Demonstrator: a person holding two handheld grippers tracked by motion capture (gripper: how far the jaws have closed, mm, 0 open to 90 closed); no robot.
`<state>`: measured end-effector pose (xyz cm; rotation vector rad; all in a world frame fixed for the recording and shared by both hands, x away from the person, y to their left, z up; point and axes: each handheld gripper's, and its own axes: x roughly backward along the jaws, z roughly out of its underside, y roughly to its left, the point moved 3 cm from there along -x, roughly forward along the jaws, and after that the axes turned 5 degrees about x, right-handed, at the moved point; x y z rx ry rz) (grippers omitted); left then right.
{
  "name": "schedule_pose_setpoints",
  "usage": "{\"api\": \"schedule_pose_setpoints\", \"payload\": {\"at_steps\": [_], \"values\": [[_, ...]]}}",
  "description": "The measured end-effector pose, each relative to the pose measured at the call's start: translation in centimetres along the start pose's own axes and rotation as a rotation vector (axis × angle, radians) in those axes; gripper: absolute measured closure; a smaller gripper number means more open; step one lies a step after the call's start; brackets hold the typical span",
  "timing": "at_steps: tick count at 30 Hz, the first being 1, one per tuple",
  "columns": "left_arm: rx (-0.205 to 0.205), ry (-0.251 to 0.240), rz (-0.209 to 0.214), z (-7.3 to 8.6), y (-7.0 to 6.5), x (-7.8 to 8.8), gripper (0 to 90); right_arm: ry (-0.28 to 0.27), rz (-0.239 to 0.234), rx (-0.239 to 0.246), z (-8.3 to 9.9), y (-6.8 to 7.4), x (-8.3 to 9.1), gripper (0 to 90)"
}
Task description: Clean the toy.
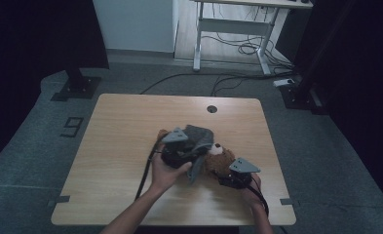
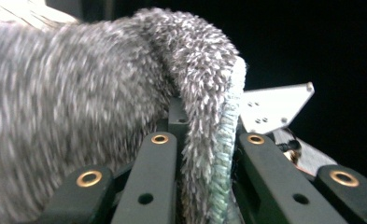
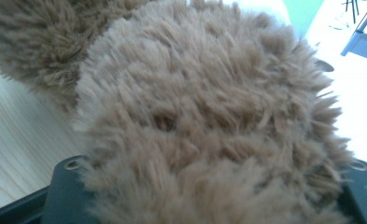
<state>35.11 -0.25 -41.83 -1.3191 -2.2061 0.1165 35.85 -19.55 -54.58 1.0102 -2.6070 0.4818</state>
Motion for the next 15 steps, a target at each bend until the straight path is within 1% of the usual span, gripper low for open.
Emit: {"api": "schedule_pose_setpoints", "payload": {"at_steps": [2,3,4,6,7,8,9,10,12,13,15], "values": [[-0.001,0.048,0.013,0.6,-0.4,-2.1,81.2,0.0,-0.001,0.006,0.0,0.0,0.0,32.0],[-0.013,0.097,0.006,1.3,-0.7,-4.0,80.9,-0.002,-0.001,0.012,0.0,0.1,0.1,32.0],[-0.013,0.097,0.006,1.3,-0.7,-4.0,80.8,-0.002,-0.001,0.012,0.0,0.1,0.1,32.0],[-0.055,0.146,-0.035,2.2,-0.9,-5.4,80.8,-0.002,-0.003,0.02,0.0,0.2,0.1,31.9],[-0.068,0.159,-0.057,2.6,-1.0,-5.9,80.9,-0.002,-0.006,0.02,0.0,0.3,0.1,32.0],[-0.072,0.178,-0.069,3.0,-0.9,-6.3,80.9,-0.002,-0.01,0.019,0.0,0.3,0.2,32.0],[-0.068,0.201,-0.076,3.6,-0.7,-6.6,81.2,-0.004,-0.016,0.023,0.1,0.3,0.2,32.0],[-0.068,0.201,-0.076,3.6,-0.7,-6.6,81.3,-0.004,-0.016,0.023,0.1,0.3,0.2,32.0],[-0.033,0.213,-0.059,3.8,-0.2,-6.4,81.4,0.004,-0.02,0.028,0.2,0.3,0.2,32.0],[-0.005,0.219,-0.053,3.8,0.2,-6.1,81.6,0.001,-0.016,0.033,0.2,0.3,0.2,32.0],[-0.001,0.221,-0.054,3.8,0.5,-5.8,81.8,0.003,-0.016,0.031,0.2,0.4,0.2,32.0]]}}
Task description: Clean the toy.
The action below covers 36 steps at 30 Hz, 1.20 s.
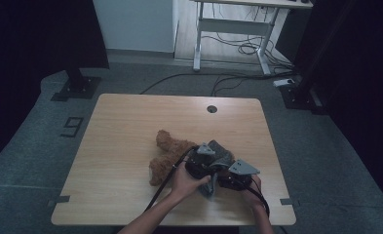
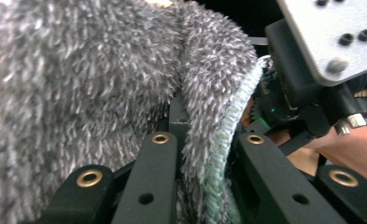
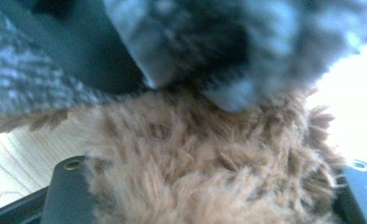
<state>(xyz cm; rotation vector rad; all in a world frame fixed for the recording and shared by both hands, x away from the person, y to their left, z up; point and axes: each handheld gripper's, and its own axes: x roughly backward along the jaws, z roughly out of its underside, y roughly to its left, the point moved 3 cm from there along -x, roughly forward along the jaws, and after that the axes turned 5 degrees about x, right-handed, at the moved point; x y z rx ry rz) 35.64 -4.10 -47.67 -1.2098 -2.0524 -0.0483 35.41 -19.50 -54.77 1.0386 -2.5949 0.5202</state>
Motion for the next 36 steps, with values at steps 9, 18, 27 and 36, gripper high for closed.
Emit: {"api": "schedule_pose_setpoints", "payload": {"at_steps": [9,18,27,36], "values": [[0.078,-0.067,-0.054,2.0,3.7,3.4,82.5,-0.008,-0.002,-0.006,0.3,-0.2,0.1,32.0],[0.103,-0.119,-0.062,4.0,5.5,7.2,82.4,-0.013,-0.007,-0.014,0.4,-0.3,0.1,31.7],[0.157,-0.135,-0.106,6.2,8.4,10.6,82.3,-0.017,-0.01,-0.016,0.4,-0.4,0.2,31.6],[0.231,-0.164,-0.151,7.5,11.4,13.1,81.7,-0.017,-0.004,-0.016,0.5,-0.6,0.1,30.9]]}}
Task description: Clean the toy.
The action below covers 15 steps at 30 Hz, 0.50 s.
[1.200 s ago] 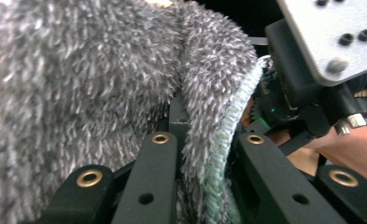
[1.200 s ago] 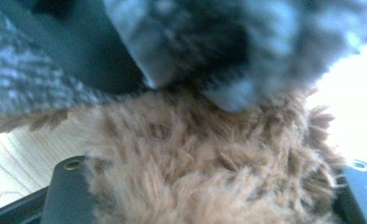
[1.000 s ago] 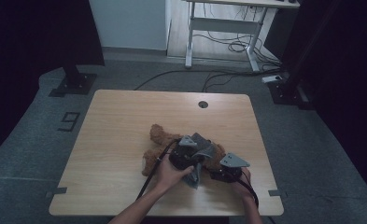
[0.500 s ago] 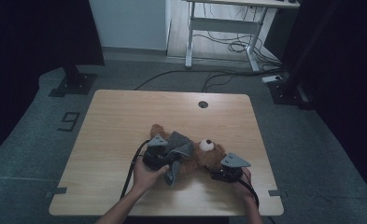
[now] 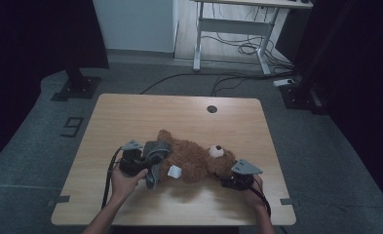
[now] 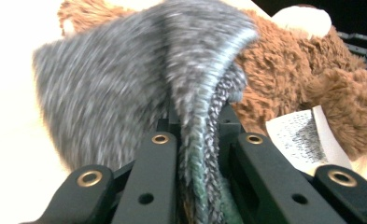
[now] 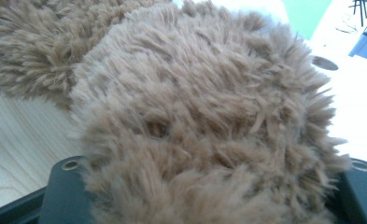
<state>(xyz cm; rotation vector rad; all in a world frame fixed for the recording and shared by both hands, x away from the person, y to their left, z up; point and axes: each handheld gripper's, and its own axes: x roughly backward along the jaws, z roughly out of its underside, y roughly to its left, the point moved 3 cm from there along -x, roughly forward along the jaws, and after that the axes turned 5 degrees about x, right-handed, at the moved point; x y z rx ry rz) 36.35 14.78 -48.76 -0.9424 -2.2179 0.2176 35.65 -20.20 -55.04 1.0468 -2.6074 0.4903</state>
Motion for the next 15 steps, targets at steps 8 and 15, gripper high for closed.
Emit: {"api": "schedule_pose_setpoints", "payload": {"at_steps": [8,15], "values": [[-0.132,-0.008,0.059,-4.2,-5.6,-2.1,81.2,-0.001,0.045,0.025,-0.3,-0.1,-0.6,28.4],[-0.137,0.061,0.085,-6.5,-7.6,-6.5,81.1,-0.002,0.067,0.031,-0.4,-0.2,-1.2,26.7]]}}
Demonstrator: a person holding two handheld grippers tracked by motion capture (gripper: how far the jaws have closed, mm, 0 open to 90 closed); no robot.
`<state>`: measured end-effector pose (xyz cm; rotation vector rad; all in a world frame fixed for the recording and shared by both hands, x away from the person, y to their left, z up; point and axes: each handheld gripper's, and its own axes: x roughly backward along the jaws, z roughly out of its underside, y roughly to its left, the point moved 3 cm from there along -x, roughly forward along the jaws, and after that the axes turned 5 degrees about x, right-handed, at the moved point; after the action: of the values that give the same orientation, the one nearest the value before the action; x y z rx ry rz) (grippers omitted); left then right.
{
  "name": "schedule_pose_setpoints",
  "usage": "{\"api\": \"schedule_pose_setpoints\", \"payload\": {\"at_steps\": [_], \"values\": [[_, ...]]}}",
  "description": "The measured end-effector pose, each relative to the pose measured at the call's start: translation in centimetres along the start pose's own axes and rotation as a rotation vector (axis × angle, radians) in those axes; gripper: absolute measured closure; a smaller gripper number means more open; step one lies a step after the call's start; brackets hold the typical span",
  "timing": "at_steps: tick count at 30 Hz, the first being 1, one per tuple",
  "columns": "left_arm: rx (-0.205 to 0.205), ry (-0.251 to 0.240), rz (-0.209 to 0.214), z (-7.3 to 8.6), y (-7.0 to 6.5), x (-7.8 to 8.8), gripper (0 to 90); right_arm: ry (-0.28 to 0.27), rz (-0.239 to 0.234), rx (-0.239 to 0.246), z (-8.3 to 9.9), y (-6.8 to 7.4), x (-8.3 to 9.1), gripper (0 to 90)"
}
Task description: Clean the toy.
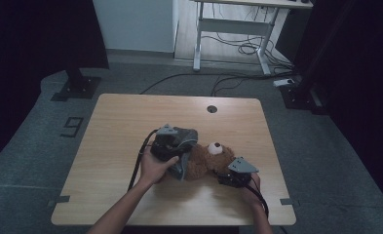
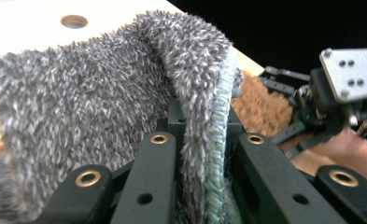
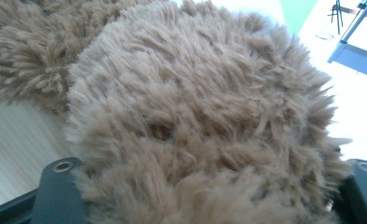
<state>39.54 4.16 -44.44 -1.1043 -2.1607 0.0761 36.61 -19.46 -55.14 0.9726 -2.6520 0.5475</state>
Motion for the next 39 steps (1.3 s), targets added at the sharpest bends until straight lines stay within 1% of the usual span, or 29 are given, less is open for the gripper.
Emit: {"api": "schedule_pose_setpoints", "payload": {"at_steps": [1,2,3,4,7,8,9,10,11,12,13,14,15,16,17,20,22,23,24,25,26,28,30,32,34,35,36,37,39], "values": [[0.016,0.029,-0.006,0.2,0.5,-1.3,81.2,0.002,0.012,0.007,0.0,-0.1,-0.1,24.0],[0.016,0.029,-0.006,0.2,0.5,-1.3,81.2,0.002,0.012,0.007,0.0,-0.1,-0.1,24.0],[0.043,0.045,-0.001,1.0,1.2,-2.2,81.3,0.009,0.017,-0.004,0.1,-0.2,-0.1,19.2],[0.043,0.045,-0.001,1.0,1.2,-2.2,81.6,0.009,0.017,-0.004,0.1,-0.2,-0.1,19.2],[0.081,0.023,0.046,2.1,1.9,-2.1,81.9,0.04,0.008,-0.042,0.1,-0.1,0.1,11.9],[0.074,0.025,0.045,2.4,1.9,-1.9,82.0,0.052,0.003,-0.045,0.0,0.0,0.3,9.6],[0.067,0.023,0.044,2.6,1.8,-1.6,82.0,0.063,-0.031,-0.053,-0.3,0.2,0.9,5.9],[0.064,0.023,0.042,2.8,1.7,-1.4,82.0,0.063,-0.031,-0.053,-0.3,0.2,0.9,5.9],[0.058,0.021,0.039,3.1,1.7,-1.3,82.1,0.057,-0.063,-0.068,-0.6,0.2,1.8,3.0],[0.051,0.022,0.034,3.3,1.6,-1.2,82.1,0.057,-0.063,-0.068,-0.6,0.2,1.8,3.0],[0.039,0.014,0.026,3.8,1.3,-1.2,82.2,0.023,-0.08,-0.105,-0.8,-0.2,3.1,3.0],[0.039,0.014,0.026,3.8,1.3,-1.2,82.2,0.023,-0.08,-0.105,-0.8,-0.2,3.1,3.0],[0.035,0.011,0.025,4.0,1.2,-1.2,82.2,0.004,-0.078,-0.128,-1.0,-0.5,3.8,3.4],[0.032,0.008,0.025,4.2,1.0,-1.3,82.2,-0.017,-0.063,-0.154,-1.2,-0.8,4.4,3.8],[0.019,-0.002,0.015,4.7,0.7,-1.3,82.3,-0.047,-0.029,-0.191,-1.7,-1.4,5.4,3.8],[0.014,-0.013,0.014,5.1,0.5,-1.3,82.3,-0.046,-0.02,-0.212,-2.2,-1.8,5.8,2.9],[0.012,-0.018,0.022,5.5,0.4,-1.1,82.5,-0.025,-0.027,-0.212,-2.4,-1.5,5.4,1.6],[0.008,-0.023,0.03,6.1,0.3,-1.0,82.5,0.015,-0.053,-0.215,-2.4,-0.9,4.3,0.0],[0.008,-0.023,0.03,6.1,0.3,-1.0,82.6,0.015,-0.053,-0.215,-2.4,-0.9,4.3,0.0],[-0.003,-0.024,0.031,6.6,0.2,-0.8,82.6,0.067,-0.079,-0.223,-1.9,-0.3,2.9,0.0],[-0.003,-0.024,0.031,6.6,0.2,-0.8,82.7,0.067,-0.079,-0.223,-1.9,-0.3,2.9,0.0],[-0.014,-0.028,0.026,7.1,0.2,-0.6,82.7,0.101,-0.116,-0.239,-1.5,0.3,1.8,0.0],[-0.025,-0.034,0.021,7.4,0.2,-0.5,82.8,0.134,-0.11,-0.256,-1.3,0.3,1.3,0.0],[-0.021,-0.035,0.026,7.6,0.3,-0.6,82.9,0.162,-0.105,-0.277,-1.0,0.2,1.1,5.5],[-0.017,-0.033,0.028,7.5,0.3,-0.6,82.9,0.158,-0.097,-0.284,-0.7,0.2,1.1,13.9],[-0.015,-0.032,0.03,7.5,0.4,-0.5,82.9,0.153,-0.091,-0.265,-0.6,0.2,1.2,22.0],[-0.011,-0.035,0.027,7.4,0.4,-0.4,82.9,0.153,-0.091,-0.265,-0.6,0.2,1.2,22.0],[0.005,-0.039,0.032,7.5,0.6,0.0,82.9,0.15,-0.086,-0.25,-0.6,0.2,1.2,27.4],[0.015,-0.045,0.025,7.6,0.8,0.5,83.0,0.146,-0.084,-0.238,-0.6,0.3,1.3,30.0]]}}
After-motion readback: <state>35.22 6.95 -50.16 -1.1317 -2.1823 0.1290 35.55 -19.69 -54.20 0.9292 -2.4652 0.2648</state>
